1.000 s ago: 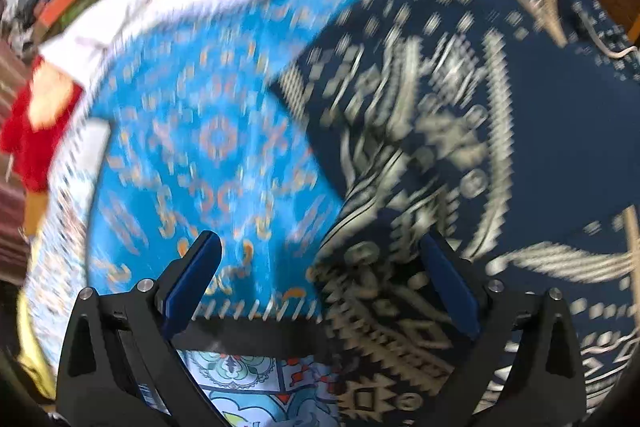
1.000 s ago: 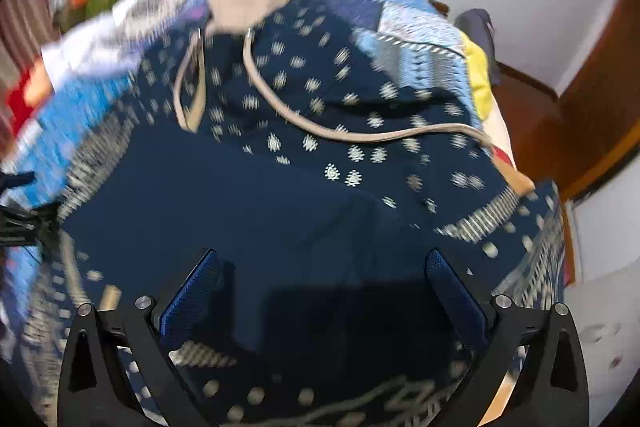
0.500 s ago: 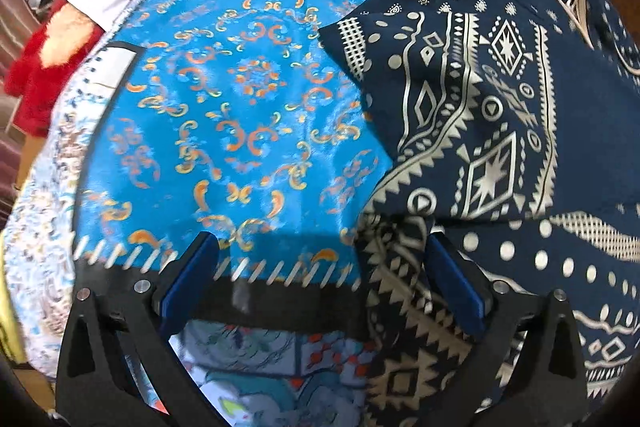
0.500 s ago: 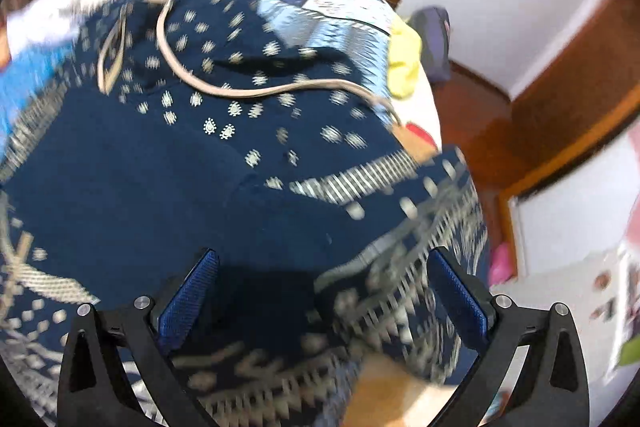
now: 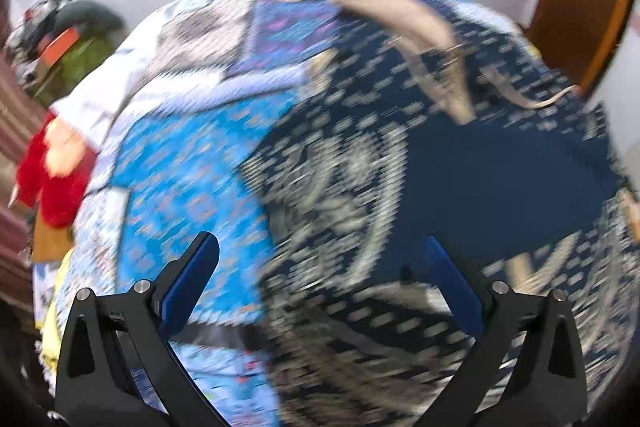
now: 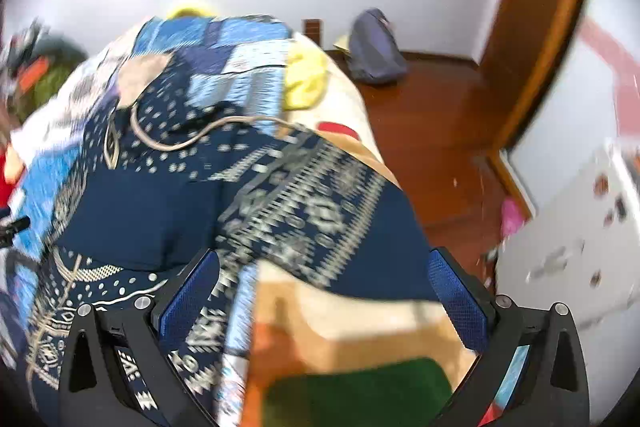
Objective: Fold large clothes
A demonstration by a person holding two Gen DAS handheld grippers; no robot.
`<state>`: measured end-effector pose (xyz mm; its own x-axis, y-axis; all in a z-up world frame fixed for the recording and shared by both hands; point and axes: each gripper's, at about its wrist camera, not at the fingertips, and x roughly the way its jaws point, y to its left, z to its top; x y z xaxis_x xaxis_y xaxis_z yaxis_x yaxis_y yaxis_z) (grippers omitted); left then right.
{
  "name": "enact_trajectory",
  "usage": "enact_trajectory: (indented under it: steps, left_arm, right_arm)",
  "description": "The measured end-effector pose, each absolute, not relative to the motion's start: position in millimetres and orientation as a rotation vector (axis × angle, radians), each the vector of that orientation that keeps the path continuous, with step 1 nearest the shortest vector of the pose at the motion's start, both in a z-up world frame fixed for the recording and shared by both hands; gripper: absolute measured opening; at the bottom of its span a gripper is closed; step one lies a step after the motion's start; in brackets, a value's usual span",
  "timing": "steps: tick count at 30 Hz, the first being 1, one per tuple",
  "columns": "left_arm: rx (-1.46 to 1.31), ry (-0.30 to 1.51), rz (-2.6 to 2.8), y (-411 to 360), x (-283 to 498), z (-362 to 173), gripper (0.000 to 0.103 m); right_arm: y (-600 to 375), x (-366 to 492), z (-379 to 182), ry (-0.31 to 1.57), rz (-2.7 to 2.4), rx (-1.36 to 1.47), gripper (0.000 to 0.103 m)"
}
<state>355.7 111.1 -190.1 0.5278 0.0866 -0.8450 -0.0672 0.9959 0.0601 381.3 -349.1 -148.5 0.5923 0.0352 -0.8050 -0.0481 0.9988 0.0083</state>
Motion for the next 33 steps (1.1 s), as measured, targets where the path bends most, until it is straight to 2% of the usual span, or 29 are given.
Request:
enact_trajectory:
  steps: [6,14,18,22,23,24,26,27,30,33]
  left_arm:
    - [0.017,1.033,-0.065,34,394,-188,0.103]
    - [0.08,1.128,-0.16,-38,433,-231,0.103]
    - [0.098,1.153,-0.179,-57,442,-248,0.103]
    - [0.115,1.138,-0.187,-65,447,-246,0.103]
    - [0.118,1.137,-0.187,-66,448,-246,0.103]
    - [0.12,1.136,-0.186,-67,449,-246,0.103]
    - [0.129,1.127,-0.183,-65,447,-243,0.103]
    - [0.135,1.118,-0.178,-63,444,-240,0.103]
    - [0.151,1.067,-0.157,-52,433,-228,0.103]
    - [0.156,1.023,-0.142,-39,423,-212,0.103]
  right_arm:
    - [-426,370,-180,1.025,-0.038,0.24,0.103]
    - [-494,379,-253,1.112,-0.082,0.679,0.102]
    - [-504,395,-286,1.139,-0.065,0.85,0.091]
    - [-501,414,-297,1.118,-0.102,0.856,0.083]
    - [-501,418,-298,1.111,-0.108,0.857,0.074]
    - [-500,425,-299,1.11,-0.111,0.853,0.056]
    - [-499,436,-299,1.112,-0.127,0.836,0.039]
    - [-498,442,-297,1.104,-0.134,0.82,0.026]
    - [-490,452,-284,1.072,-0.129,0.773,0.011]
    - [-476,455,-247,0.993,-0.099,0.712,0.009]
